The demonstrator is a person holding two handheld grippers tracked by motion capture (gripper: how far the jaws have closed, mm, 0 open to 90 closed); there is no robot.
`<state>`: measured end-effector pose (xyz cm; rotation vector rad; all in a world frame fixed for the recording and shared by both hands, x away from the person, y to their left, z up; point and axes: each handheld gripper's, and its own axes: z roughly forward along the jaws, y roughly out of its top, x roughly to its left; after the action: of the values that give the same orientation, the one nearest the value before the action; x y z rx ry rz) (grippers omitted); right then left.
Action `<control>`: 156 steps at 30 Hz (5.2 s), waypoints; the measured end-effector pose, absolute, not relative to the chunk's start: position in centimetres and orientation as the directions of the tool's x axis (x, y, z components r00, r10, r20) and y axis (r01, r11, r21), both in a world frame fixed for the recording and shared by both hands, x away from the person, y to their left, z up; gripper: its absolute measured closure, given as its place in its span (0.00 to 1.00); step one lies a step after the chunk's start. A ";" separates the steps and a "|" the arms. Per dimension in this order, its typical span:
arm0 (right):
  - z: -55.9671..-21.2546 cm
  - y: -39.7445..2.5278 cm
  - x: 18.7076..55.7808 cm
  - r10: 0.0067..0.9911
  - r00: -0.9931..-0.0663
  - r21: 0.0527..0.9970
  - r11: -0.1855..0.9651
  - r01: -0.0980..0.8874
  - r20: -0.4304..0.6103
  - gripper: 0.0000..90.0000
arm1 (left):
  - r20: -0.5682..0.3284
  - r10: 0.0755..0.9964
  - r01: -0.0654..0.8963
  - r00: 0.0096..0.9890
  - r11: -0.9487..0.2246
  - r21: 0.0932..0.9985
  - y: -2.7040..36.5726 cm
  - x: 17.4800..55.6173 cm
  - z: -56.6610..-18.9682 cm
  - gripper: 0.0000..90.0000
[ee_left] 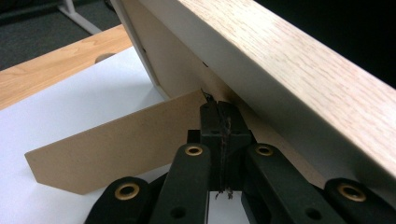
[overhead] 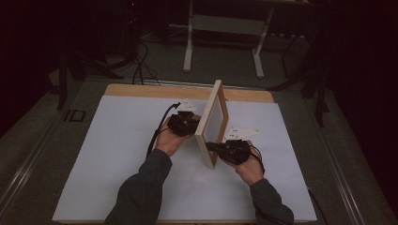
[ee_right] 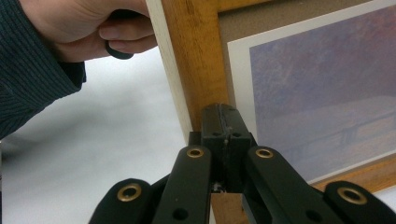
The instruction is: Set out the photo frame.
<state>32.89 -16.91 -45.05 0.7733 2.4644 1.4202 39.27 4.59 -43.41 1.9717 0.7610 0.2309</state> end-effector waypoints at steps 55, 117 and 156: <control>-45.8 -17.5 33.0 0.567 -0.821 0.836 0.415 0.361 0.073 0.90 | -0.172 0.670 0.458 0.722 -0.277 0.844 8.4 38.5 -42.1 0.71; -46.8 -21.1 32.9 0.634 -0.765 0.833 0.361 0.420 0.111 0.79 | -0.182 0.677 0.456 0.713 -0.249 0.855 5.1 34.0 -41.2 0.41; -46.3 -22.7 33.2 0.664 -0.740 0.840 0.338 0.424 0.107 0.79 | -0.203 0.755 0.485 0.623 -0.170 0.858 6.7 34.8 -42.1 0.75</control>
<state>33.16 -22.73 -46.29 0.9798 2.3488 1.3563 34.82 6.68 -42.12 1.8239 0.9986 0.3309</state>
